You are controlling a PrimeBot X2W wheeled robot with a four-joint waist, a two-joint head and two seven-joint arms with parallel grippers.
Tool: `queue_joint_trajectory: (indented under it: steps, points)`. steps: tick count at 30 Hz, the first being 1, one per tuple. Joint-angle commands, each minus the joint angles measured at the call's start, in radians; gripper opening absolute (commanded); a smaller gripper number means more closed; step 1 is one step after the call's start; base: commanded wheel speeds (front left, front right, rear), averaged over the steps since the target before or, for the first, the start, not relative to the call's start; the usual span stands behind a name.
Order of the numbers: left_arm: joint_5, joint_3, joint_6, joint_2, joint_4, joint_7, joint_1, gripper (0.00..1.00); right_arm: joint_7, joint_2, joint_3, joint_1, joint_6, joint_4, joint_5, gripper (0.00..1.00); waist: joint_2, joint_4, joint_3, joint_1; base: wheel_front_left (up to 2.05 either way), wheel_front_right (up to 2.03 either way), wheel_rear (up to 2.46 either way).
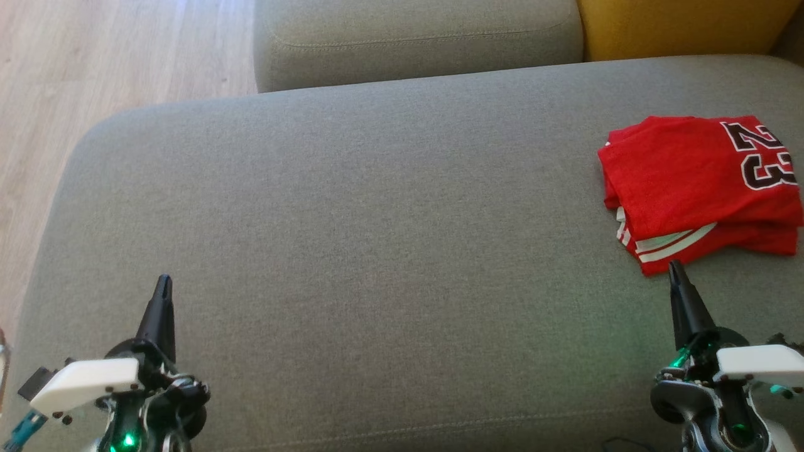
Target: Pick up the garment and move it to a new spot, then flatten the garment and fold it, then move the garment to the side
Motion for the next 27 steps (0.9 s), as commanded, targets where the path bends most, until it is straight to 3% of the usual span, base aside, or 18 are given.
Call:
queue_joint_trajectory:
  steps: [1, 27]
  points:
    - [0.012, 0.034, -0.007, 0.007, -0.029, 0.010, -0.056, 0.00, 0.006, -0.004, 0.018, -0.052, 0.000, -0.039, 0.006, 0.00, 0.0000, 0.000, 0.000, 0.0000, 0.00, 0.00, 0.00]
    - [0.015, 0.037, -0.007, 0.005, -0.029, 0.013, -0.056, 0.00, 0.006, -0.004, 0.018, -0.052, 0.000, -0.039, 0.006, 0.00, 0.0000, 0.000, 0.000, 0.0000, 0.00, 0.00, 0.00]
